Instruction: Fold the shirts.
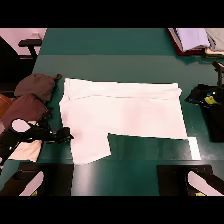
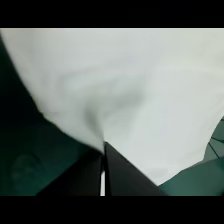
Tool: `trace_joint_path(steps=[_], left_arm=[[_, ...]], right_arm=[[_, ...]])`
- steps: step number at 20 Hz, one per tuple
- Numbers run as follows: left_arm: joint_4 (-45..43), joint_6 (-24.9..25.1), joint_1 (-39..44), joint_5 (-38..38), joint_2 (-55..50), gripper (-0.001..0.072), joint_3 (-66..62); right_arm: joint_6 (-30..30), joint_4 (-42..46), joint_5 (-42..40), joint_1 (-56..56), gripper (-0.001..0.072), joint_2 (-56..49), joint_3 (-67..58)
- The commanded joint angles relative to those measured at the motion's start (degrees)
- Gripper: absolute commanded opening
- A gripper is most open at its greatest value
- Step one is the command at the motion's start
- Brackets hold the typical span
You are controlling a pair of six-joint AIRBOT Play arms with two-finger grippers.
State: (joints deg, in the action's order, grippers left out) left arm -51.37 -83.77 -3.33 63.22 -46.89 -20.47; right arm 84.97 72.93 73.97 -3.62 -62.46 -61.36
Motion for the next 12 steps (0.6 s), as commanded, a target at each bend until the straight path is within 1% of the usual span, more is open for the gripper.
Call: trace_joint_path(steps=[1, 3, 4, 5, 6, 7, 10, 12], left_arm=[[0.66, 1.92, 0.02, 0.74, 0.04, 0.0028, -0.11], [0.17, 1.97, 0.02, 1.92, 0.04, 0.0026, -1.36], [-0.63, 1.95, 0.02, 2.69, 0.07, 0.0026, -2.47], [-2.03, 1.92, 0.02, 3.41, 0.07, 0.0026, -3.85], [-2.93, 1.92, 0.02, 3.74, 0.07, 0.0026, -5.05], [-3.28, 1.92, 0.02, 3.67, 0.07, 0.0026, -6.23], [-3.28, 1.92, 0.02, 3.19, 0.04, 0.0026, -8.94], [-3.26, 1.88, 0.02, 2.82, 0.04, 0.0027, -9.51]], right_arm=[[0.0, 0.42, 1.97, -0.31, 0.0348, 0.02, 0.02], [-0.44, 0.61, 5.05, -3.08, 0.035, 0.07, 1.09], [-1.07, 0.72, 6.93, -5.57, 0.0394, 0.07, 2.91], [-1.11, 0.72, 8.74, -8.94, 0.0463, 0.07, 5.73], [-1.14, 0.72, 9.68, -12.48, 0.0498, 0.04, 9.05], [-1.11, 0.59, 9.66, -16.24, 0.0512, 0.04, 12.7], [-1.99, -1.51, 7.48, -25.49, 0.0501, 0.0, 22.73], [-3.8, -4.37, 5.44, -27.71, 0.0433, 0.02, 26.82]])
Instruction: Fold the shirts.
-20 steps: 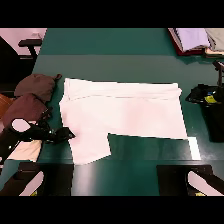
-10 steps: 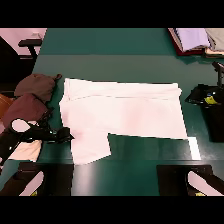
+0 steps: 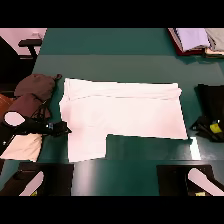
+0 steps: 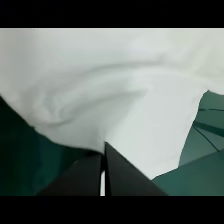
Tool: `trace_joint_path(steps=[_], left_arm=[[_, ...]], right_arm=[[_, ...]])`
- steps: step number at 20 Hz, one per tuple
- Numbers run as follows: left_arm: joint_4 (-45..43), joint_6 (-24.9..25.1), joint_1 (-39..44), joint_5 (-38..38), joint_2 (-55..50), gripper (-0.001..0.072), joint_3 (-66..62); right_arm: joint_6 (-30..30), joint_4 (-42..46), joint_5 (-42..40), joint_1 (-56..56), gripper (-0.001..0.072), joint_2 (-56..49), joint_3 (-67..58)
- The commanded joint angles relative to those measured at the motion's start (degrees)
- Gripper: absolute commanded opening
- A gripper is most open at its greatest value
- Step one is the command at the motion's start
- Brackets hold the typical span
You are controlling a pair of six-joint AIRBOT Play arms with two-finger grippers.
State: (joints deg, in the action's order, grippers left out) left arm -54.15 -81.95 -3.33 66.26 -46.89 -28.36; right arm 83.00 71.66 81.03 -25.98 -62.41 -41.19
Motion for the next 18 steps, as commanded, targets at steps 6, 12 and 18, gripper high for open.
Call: trace_joint_path(steps=[6, 12, 18], left_arm=[[-0.46, -0.09, 0.02, -0.87, 0.04, 0.0027, -1.66], [-1.25, 0.52, 0.02, 3.32, 0.07, 0.0025, -3.21], [-4.61, -2.29, 0.02, 16.5, 8.61, 0.0024, -6.64]], right_arm=[[-2.54, -8.39, -9.68, -1.62, 0.0424, -0.04, 9.51], [-2.56, -7.19, -9.75, 7.06, 0.0018, 0.02, 6.84], [-2.51, 6.6, 3.58, 11.28, 0.0018, 5.4, -2.29]])
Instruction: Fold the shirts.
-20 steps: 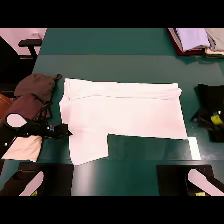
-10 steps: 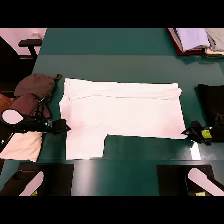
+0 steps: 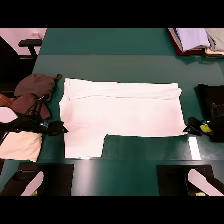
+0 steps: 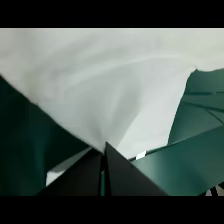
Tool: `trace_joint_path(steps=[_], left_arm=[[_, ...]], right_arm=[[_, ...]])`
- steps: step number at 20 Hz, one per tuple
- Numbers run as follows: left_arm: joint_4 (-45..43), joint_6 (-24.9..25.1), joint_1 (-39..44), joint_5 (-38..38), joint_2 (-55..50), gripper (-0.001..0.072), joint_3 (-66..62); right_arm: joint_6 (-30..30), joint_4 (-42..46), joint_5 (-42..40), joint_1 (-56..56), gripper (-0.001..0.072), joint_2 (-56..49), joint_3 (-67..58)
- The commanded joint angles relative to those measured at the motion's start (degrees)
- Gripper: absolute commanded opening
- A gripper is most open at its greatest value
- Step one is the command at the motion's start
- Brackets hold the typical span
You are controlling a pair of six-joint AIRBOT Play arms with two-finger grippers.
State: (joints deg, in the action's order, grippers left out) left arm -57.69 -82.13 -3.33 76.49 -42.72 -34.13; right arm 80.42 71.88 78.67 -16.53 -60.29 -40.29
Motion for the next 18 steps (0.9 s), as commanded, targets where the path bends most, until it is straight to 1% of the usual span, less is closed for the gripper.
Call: trace_joint_path(steps=[1, 3, 4, 6, 8, 9, 11, 14, 16, 18], left_arm=[[-1.01, -3.87, 0.02, 8.39, 6.84, 0.0024, -0.87], [0.28, -7.3, 0.02, 13.57, 10.97, 0.0024, -1.03], [0.66, -8.17, 0.02, 14.95, 12.09, 0.0024, -1.64], [0.5, -8.52, 0.02, 14.43, 12.0, 0.0024, -4.63], [-0.59, -8.15, 0.02, 7.52, 10.99, 0.0024, -7.39], [-1.14, -7.17, 0.02, 3.19, 9.42, 0.0023, -8.41], [-1.55, -4.46, 0.02, -2.56, 4.68, 0.0024, -9.75], [-1.53, -0.72, 0.0, -9.57, -6.67, 0.0025, -13.4], [-1.55, 1.73, 0.0, -14.05, -15.06, 0.0025, -17.46], [-1.51, 3.23, 0.02, -17.22, -22.71, 0.0027, -22.23]], right_arm=[[0.07, 6.86, 6.67, 1.79, 0.0018, 5.77, -3.52], [0.11, 7.72, 8.96, 1.64, 0.0018, 10.99, -4.02], [0.11, 7.76, 8.85, 1.64, 0.0018, 13.11, -4.46], [0.11, 7.63, 7.06, 1.68, 0.0018, 15.5, -6.47], [0.11, 7.15, 6.54, 1.7, 0.0017, 13.77, -10.21], [0.11, 6.75, 6.27, 2.36, 0.0017, 11.32, -12.5], [0.11, 6.67, 3.89, 5.46, 0.0017, 5.46, -16.81], [0.5, 5.57, -1.49, 10.54, 0.0017, -5.57, -24.22], [2.49, 5.62, -2.21, 12.26, 0.0017, -12.9, -29.49], [3.13, 5.62, -2.25, 13.4, 0.0018, -19.21, -34.64]])
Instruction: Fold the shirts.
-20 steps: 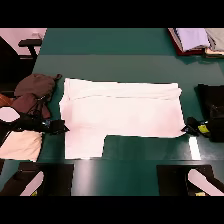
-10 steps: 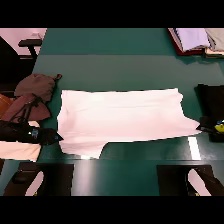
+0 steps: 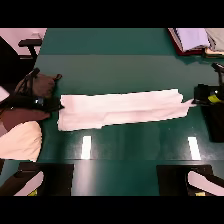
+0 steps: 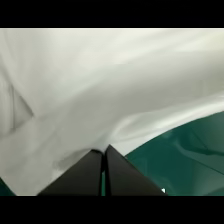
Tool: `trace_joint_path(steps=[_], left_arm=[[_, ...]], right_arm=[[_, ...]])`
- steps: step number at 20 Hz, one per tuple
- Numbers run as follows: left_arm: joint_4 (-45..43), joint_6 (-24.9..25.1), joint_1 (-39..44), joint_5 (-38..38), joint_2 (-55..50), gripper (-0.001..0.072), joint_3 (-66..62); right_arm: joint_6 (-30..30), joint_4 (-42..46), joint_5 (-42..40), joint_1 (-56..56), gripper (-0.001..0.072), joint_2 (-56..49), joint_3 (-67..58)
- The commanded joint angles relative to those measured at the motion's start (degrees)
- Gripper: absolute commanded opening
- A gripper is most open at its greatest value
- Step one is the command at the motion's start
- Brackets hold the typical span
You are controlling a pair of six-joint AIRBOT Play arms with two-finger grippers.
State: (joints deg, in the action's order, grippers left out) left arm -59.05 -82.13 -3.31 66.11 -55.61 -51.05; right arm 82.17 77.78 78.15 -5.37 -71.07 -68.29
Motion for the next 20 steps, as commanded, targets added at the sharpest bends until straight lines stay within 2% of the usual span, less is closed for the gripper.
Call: trace_joint_path(steps=[1, 4, 6, 7, 8, 9, 10, 12, 13, 15, 16, 17, 20], left_arm=[[-0.15, 3.21, 0.0, -8.15, -13.44, 0.0027, -7.58], [0.17, 3.1, -0.02, -10.86, -21.07, 0.0028, -11.96], [0.96, 3.04, 0.0, -11.17, -23.1, 0.0042, -12.96], [1.05, 2.93, 0.0, -11.61, -23.26, 0.0314, -13.05], [1.31, 2.19, -0.02, -11.67, -23.26, 0.0521, -13.31], [1.29, 1.95, -0.02, -11.08, -23.23, 0.0543, -13.9], [1.31, 1.92, 0.0, -9.77, -23.17, 0.0544, -14.84], [1.77, 1.97, 0.0, -5.66, -23.15, 0.0543, -17.38], [2.6, 2.01, 0.0, -4.09, -23.12, 0.0543, -18.1], [4.55, 2.01, 0.0, -1.92, -23.19, 0.052, -18.29], [5.46, 2.08, 0.24, -1.68, -23.19, 0.0233, -18.29], [5.73, 2.43, 0.9, -1.86, -23.19, 0.0036, -18.29], [5.88, 1.14, 5.07, -2.8, -23.32, 0.0027, -18.29]], right_arm=[[1.38, -0.28, -1.68, 2.78, 0.0018, -10.88, -8.85], [1.38, -0.85, -1.44, 3.41, 0.0018, -17.07, -14.78], [1.38, -5.2, -1.7, 2.99, 0.002, -19.85, -17.55], [1.27, -7.72, -2.21, 2.34, 0.0042, -20.92, -18.73], [1.07, -10.34, -2.75, 1.53, 0.0193, -21.84, -20.0], [0.37, -12.57, -2.75, 0.55, 0.0342, -22.38, -21.05], [-1.4, -15.02, -2.23, -0.66, 0.0425, -22.56, -21.86], [-5.79, -17.75, 0.52, -3.23, 0.0533, -21.99, -22.08], [-7.1, -17.81, 1.51, -4.87, 0.0544, -21.35, -21.18], [-7.74, -17.88, 3.39, -8.55, 0.0638, -20.79, -18.38], [-7.82, -17.9, 4.17, -10.38, 0.0659, -20.9, -16.55], [-8.44, -18.27, 4.66, -12.02, 0.0662, -21.27, -14.64], [-9.44, -18.58, 5.31, -14.43, 0.0675, -24.26, -10.03]])
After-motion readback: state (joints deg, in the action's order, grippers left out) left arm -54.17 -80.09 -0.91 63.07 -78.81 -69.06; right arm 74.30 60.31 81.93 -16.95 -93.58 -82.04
